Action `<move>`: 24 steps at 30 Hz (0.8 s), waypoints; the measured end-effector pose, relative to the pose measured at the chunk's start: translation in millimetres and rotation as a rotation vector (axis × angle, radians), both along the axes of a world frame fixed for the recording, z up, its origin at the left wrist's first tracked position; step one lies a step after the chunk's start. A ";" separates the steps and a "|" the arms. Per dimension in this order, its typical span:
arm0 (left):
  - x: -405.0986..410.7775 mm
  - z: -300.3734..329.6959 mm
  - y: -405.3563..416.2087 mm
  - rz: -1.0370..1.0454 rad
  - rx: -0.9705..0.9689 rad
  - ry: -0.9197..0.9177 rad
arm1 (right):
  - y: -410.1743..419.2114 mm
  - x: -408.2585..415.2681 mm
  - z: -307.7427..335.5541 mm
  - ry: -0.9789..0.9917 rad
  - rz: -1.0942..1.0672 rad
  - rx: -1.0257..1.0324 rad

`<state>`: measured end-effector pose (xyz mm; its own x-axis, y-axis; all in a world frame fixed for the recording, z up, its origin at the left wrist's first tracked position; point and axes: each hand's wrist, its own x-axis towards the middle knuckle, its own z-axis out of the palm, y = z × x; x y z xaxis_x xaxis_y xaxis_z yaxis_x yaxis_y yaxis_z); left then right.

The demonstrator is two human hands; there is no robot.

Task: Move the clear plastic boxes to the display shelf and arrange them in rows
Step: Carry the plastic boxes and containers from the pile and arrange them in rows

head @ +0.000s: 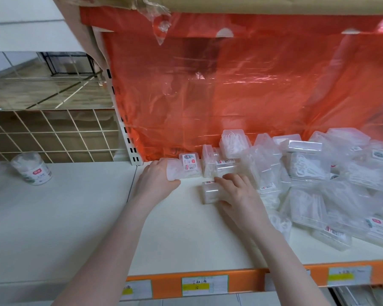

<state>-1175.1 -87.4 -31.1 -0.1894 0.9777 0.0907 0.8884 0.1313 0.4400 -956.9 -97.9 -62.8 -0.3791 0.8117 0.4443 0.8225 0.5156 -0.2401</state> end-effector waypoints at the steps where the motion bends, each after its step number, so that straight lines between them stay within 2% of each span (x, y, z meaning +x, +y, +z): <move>1: -1.1 0.0 0.1 0.001 -0.004 -0.008 | 0.5 0.6 0.1 0.017 0.005 -0.022; 7: 0.9 0.3 2.7 0.003 -0.032 0.031 | 3.6 7.3 3.6 0.109 -0.011 -0.158; 17: -0.2 6.8 -4.6 0.001 -0.053 0.014 | 3.9 7.0 15.7 0.033 -0.033 -0.325; 24: -5.9 16.0 -28.8 0.049 -0.055 -0.006 | -5.2 9.0 21.8 0.324 0.030 -0.395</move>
<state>-1181.0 -116.1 -15.1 -0.2379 0.9706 0.0361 0.8777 0.1990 0.4359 -947.8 -103.2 -41.0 -0.2984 0.9322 0.2050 0.6595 0.3566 -0.6618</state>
